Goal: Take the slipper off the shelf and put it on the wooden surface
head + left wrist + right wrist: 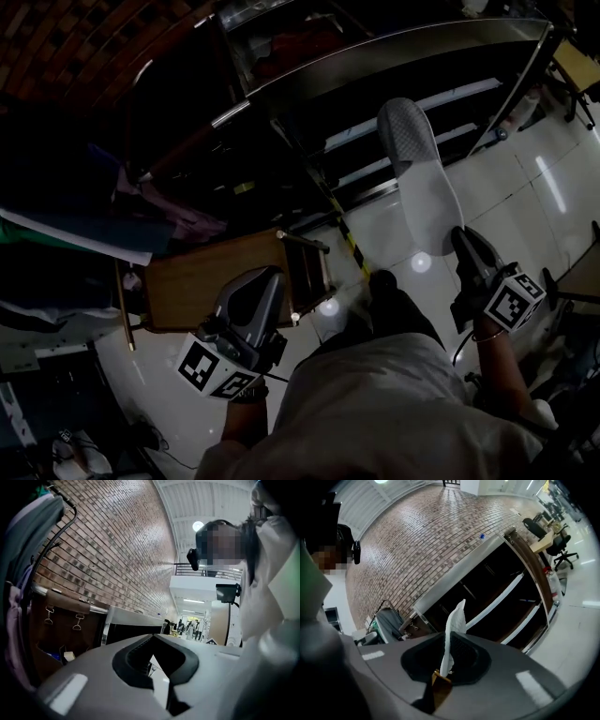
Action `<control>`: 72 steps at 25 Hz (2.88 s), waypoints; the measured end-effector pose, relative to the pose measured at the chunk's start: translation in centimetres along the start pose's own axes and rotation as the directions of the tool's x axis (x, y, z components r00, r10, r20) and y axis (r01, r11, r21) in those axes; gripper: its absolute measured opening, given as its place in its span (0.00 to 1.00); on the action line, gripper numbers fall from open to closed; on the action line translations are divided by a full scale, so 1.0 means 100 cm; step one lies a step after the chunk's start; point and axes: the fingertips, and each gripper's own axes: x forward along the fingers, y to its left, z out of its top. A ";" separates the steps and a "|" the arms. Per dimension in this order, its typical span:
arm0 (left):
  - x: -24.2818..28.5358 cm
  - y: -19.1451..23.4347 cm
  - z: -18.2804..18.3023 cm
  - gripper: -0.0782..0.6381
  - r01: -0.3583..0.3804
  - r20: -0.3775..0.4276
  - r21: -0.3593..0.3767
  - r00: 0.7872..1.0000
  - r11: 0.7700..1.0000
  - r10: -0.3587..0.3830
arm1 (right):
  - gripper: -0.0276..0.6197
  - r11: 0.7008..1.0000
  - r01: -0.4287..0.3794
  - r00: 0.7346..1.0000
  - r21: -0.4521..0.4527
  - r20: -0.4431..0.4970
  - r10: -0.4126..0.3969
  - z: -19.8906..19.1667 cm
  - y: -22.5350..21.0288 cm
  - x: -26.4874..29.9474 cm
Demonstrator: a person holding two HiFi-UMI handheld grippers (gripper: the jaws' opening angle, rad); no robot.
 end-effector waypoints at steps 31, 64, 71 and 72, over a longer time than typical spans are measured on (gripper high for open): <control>-0.233 -0.128 -0.026 0.10 -0.128 0.108 -0.224 0.982 0.966 0.155 | 0.09 0.995 -0.095 0.995 -0.012 -0.039 0.094 -0.152 0.124 -0.195; -0.444 0.062 -0.037 0.10 -0.055 -0.081 -0.053 0.995 0.997 0.051 | 0.09 0.975 -0.085 0.990 0.203 -0.095 0.106 -0.410 0.272 0.085; -0.502 0.098 -0.039 0.10 -0.169 -0.065 -0.100 0.984 0.980 0.163 | 0.09 0.973 0.040 0.996 0.227 -0.086 -0.021 -0.471 0.223 0.167; -0.511 0.102 -0.043 0.10 -0.190 -0.073 -0.101 0.980 0.977 0.183 | 0.09 0.967 0.066 0.995 0.245 -0.087 -0.046 -0.476 0.215 0.169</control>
